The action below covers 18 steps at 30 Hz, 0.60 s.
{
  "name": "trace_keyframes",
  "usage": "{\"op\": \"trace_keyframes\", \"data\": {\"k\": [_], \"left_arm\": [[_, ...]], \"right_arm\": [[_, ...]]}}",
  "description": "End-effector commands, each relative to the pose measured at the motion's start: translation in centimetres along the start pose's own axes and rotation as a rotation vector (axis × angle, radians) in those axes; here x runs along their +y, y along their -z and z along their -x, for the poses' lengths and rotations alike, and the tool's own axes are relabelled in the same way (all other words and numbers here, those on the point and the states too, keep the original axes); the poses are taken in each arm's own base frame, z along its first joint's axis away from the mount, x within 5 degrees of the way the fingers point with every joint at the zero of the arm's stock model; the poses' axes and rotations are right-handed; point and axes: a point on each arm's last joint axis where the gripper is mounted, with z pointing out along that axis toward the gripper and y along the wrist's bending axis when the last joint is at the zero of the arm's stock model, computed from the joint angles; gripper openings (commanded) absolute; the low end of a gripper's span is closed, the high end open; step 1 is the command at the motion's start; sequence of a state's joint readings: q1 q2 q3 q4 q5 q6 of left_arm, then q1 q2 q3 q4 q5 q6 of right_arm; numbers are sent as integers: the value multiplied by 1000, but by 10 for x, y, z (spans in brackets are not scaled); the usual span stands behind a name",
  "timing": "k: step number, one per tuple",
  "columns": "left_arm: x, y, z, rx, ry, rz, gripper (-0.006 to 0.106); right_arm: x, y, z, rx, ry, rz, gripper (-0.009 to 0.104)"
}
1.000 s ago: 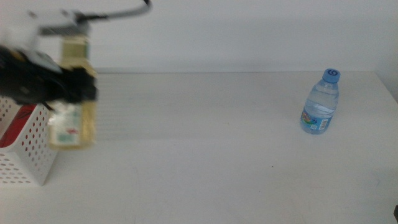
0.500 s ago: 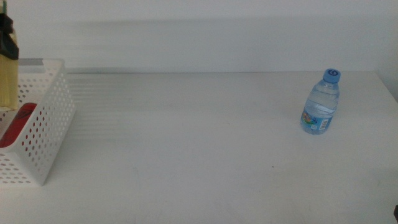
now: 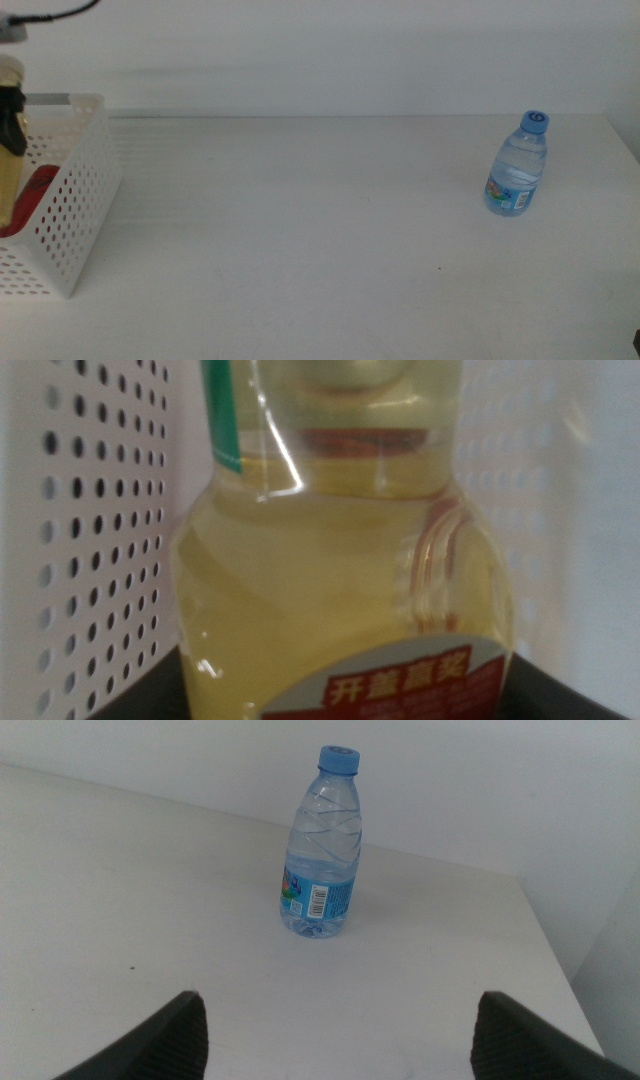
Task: Use arms to grab the bottles and put them into the dustbin to the left of the table.
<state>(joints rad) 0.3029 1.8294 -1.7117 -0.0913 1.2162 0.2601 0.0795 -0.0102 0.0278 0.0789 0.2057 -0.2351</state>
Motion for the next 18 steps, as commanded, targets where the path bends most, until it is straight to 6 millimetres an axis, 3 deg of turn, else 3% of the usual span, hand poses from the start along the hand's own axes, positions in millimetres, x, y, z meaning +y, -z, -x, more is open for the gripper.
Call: {"op": "trace_keyframes", "data": {"k": [1,13,18], "left_arm": [[-1,26,9,-124,-8,24,-5],[4,-29,13,17,4,-14,-3],[4,-42,13,41,4,-35,16]], "right_arm": [[-2,3,10,-107,11,-29,70],[-2,3,10,-107,11,-29,70],[-2,3,10,-107,11,-29,70]]}}
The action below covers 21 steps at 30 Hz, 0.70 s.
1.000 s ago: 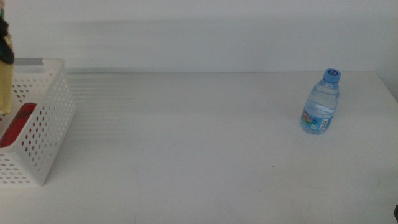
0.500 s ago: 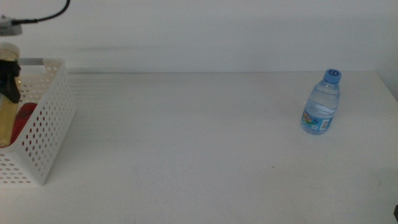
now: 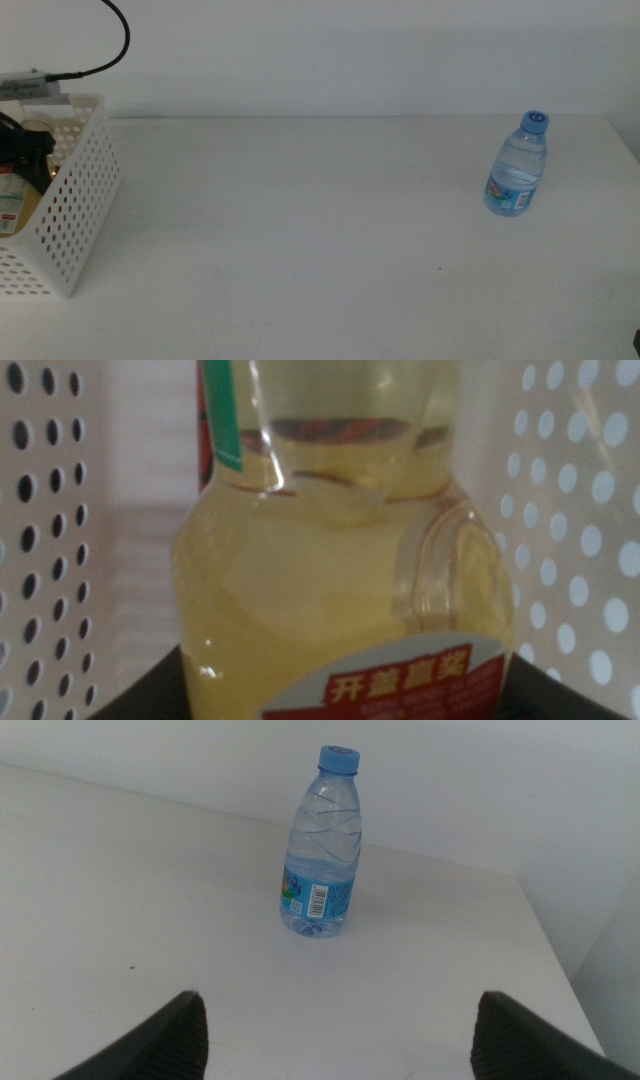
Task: Use arms to grab the bottles and put them into the dustbin to the left of the table.
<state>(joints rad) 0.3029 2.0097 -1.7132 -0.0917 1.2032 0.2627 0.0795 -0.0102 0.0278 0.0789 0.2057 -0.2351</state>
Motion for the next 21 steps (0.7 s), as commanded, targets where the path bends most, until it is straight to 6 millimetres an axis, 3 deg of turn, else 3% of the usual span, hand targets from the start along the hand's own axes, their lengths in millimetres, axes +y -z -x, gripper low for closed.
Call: {"op": "trace_keyframes", "data": {"k": [1,8,9,15,21], "left_arm": [[-5,35,5,-116,-16,0,22],[-4,34,6,-114,-56,9,87],[-4,37,6,-107,-58,8,91],[-7,68,9,-117,-27,3,90],[-35,116,-4,-229,16,-23,90]], "right_arm": [[-2,3,10,-107,11,-29,70],[-2,3,10,-107,11,-29,70],[-2,3,10,-107,11,-29,70],[-2,3,10,-107,11,-29,70],[-2,3,10,-107,11,-29,70]]}}
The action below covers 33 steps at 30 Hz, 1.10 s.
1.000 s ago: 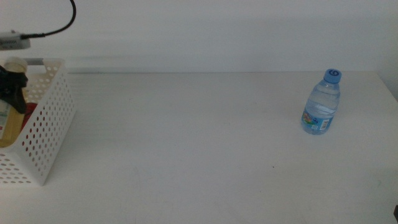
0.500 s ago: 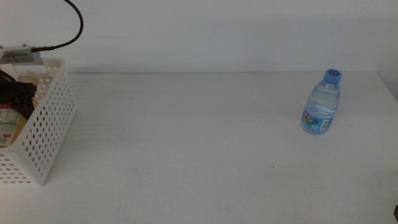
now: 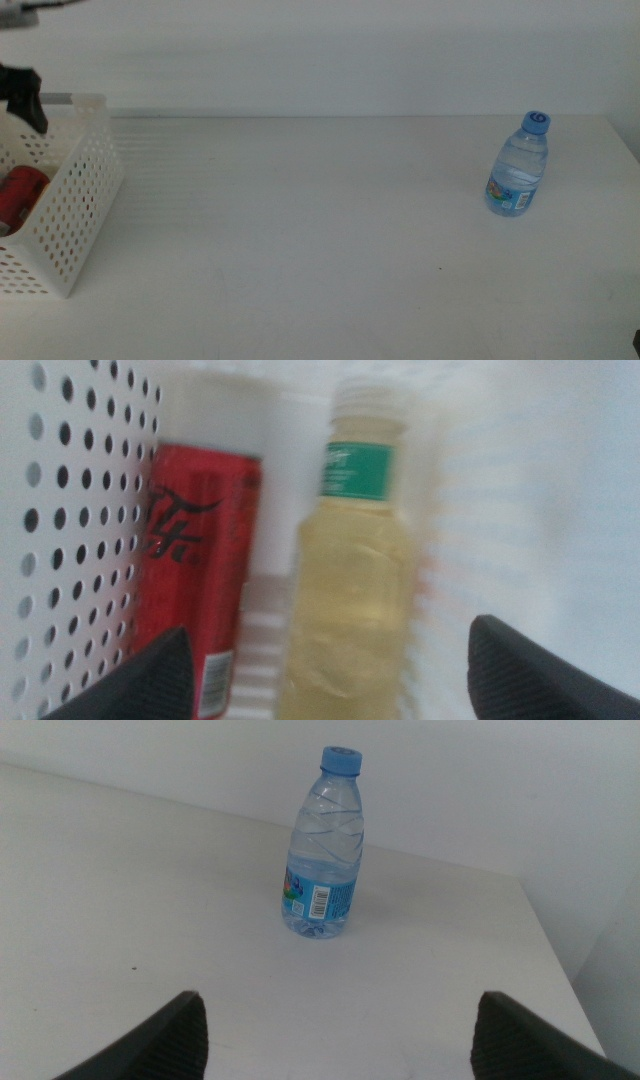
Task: Use arms to grab the bottles and put them into the dustbin to the left of the table.
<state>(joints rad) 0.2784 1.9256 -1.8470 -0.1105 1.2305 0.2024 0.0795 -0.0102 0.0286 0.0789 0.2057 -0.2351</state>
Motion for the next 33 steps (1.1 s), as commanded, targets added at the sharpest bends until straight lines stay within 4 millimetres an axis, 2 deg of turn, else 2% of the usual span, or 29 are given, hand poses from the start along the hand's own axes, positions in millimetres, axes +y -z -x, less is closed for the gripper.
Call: {"op": "trace_keyframes", "data": {"k": [1,4,8,12,15,20,25,30,33], "left_arm": [[-27,54,-11,-47,-19,-47,90],[-56,80,-19,-151,-34,-71,90],[-98,107,-41,-314,-142,-115,90],[-131,123,-80,-422,-213,-184,90],[-147,140,-115,-482,-281,-234,90],[-151,156,-166,-539,-355,-281,90],[-147,158,-215,-641,-393,-324,90],[-138,140,-260,-717,-346,-387,90],[-131,134,-280,-723,-314,-422,90]], "right_arm": [[-2,3,10,-107,11,-29,70],[-2,3,10,-107,11,-29,70],[-2,3,10,-107,11,-29,70],[-2,3,10,-107,11,-29,70],[-2,3,10,-107,11,-29,70],[-2,3,10,-107,11,-29,70],[-2,3,10,-107,11,-29,70],[-2,3,10,-107,11,-29,70],[-2,3,10,-107,11,-29,70]]}}
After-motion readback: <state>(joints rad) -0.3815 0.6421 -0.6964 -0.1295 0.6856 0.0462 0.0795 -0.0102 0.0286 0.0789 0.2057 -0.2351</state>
